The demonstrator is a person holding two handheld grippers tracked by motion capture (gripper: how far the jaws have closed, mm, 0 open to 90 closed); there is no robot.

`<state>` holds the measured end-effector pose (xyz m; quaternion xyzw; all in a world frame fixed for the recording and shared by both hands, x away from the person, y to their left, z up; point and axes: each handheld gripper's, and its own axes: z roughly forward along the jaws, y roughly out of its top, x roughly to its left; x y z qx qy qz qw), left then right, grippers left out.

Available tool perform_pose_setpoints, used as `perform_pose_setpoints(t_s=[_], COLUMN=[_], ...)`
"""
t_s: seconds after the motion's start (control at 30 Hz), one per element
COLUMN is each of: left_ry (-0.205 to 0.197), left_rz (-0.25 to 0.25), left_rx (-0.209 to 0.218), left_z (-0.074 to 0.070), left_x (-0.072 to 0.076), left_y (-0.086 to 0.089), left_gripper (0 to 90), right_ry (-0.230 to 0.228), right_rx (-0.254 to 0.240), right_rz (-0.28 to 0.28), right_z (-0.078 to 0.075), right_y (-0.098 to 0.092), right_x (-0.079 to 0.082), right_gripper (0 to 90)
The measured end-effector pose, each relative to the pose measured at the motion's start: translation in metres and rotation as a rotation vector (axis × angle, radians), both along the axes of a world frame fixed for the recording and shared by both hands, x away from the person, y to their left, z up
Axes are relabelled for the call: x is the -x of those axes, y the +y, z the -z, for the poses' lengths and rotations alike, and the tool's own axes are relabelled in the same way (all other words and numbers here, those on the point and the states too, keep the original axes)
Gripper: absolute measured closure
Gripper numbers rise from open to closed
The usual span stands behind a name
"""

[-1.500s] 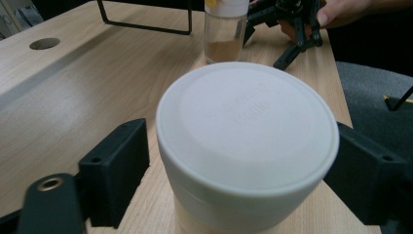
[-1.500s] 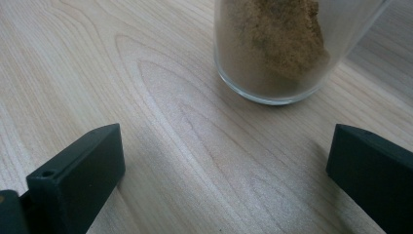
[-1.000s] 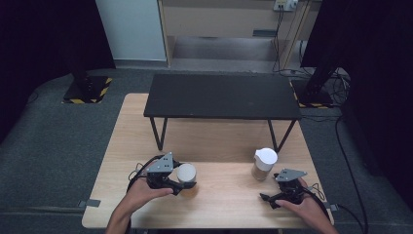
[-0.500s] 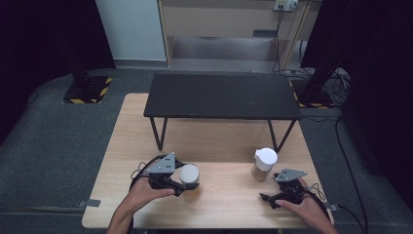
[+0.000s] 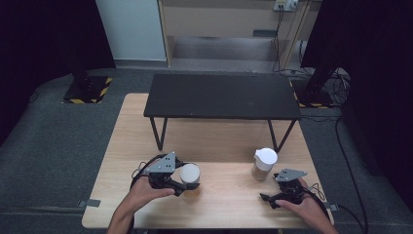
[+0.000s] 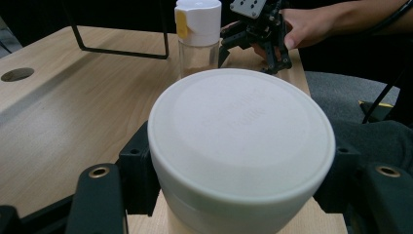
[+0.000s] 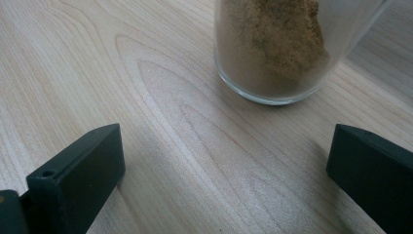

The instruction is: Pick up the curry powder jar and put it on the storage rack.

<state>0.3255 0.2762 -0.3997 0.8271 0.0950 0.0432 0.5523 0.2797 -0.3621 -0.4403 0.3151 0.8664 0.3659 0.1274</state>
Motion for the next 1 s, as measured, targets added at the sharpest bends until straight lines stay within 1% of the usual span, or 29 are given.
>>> perform_pose_setpoints(t_s=[0.2,0.53,0.67,0.87,1.0], left_ry=[0.000,0.005,0.002,-0.010,-0.029], left_rz=[0.011,0.031,0.043,0.047,0.043], left_rx=[0.001,0.018,0.013,0.021,0.005], left_z=[-0.004,-0.013,-0.020,-0.030,-0.043], left_x=[-0.001,-0.004,-0.006,-0.009,-0.011], left_y=[0.000,0.002,0.000,-0.002,-0.003], left_gripper=[32.7,32.8,32.8,32.8,32.8], right_ry=[0.000,0.000,0.000,0.000,0.000], right_rx=[0.000,0.000,0.000,-0.001,-0.001], right_rz=[0.000,0.000,0.000,0.000,-0.001], right_z=[0.000,0.000,0.000,0.000,0.000], right_y=[0.000,0.000,0.000,0.000,0.000], right_x=[0.000,0.000,0.000,0.000,0.000], right_gripper=[1.2,1.3,1.3,1.3,1.4])
